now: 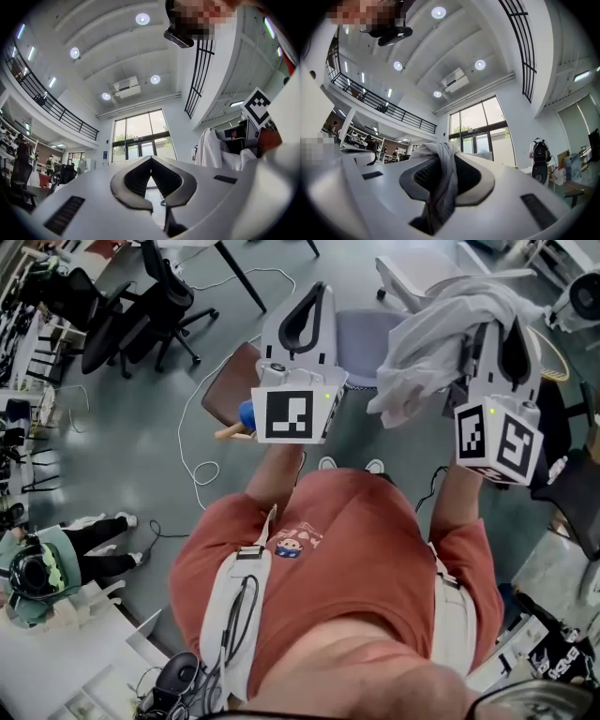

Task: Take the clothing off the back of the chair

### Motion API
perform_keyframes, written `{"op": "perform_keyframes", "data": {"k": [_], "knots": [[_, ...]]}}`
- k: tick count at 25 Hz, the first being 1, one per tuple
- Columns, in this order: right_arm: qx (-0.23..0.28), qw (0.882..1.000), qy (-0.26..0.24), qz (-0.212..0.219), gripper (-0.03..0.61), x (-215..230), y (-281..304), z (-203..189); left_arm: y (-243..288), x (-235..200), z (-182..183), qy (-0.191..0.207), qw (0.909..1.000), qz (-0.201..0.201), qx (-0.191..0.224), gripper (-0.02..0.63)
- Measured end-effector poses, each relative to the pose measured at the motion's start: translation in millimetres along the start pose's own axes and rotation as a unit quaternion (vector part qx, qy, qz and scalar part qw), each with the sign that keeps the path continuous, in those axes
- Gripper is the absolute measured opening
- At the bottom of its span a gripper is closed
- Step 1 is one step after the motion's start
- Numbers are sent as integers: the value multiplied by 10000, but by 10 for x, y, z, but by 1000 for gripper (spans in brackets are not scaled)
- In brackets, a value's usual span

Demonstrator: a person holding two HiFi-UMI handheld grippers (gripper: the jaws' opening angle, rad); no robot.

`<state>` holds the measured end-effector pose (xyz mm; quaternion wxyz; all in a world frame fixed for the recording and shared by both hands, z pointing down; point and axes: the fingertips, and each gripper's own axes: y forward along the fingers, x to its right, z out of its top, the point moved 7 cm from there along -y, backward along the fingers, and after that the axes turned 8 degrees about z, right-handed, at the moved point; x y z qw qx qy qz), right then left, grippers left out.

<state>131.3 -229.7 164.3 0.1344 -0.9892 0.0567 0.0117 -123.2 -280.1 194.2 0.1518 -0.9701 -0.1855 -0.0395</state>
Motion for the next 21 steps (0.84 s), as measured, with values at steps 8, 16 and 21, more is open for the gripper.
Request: {"op": "perform_keyframes", "data": {"k": [8, 16, 21], "knots": [[-54, 10000, -65, -25, 80, 44, -24, -41, -18, 46, -44, -32, 10000, -13, -32, 14], [-220, 9997, -80, -69, 80, 57, -19, -156, -21, 29, -61, -9, 10000, -17, -43, 14], [-304, 9994, -107, -94, 80, 18, 5, -193, 1, -33, -50, -58, 10000, 6, -63, 14]]}}
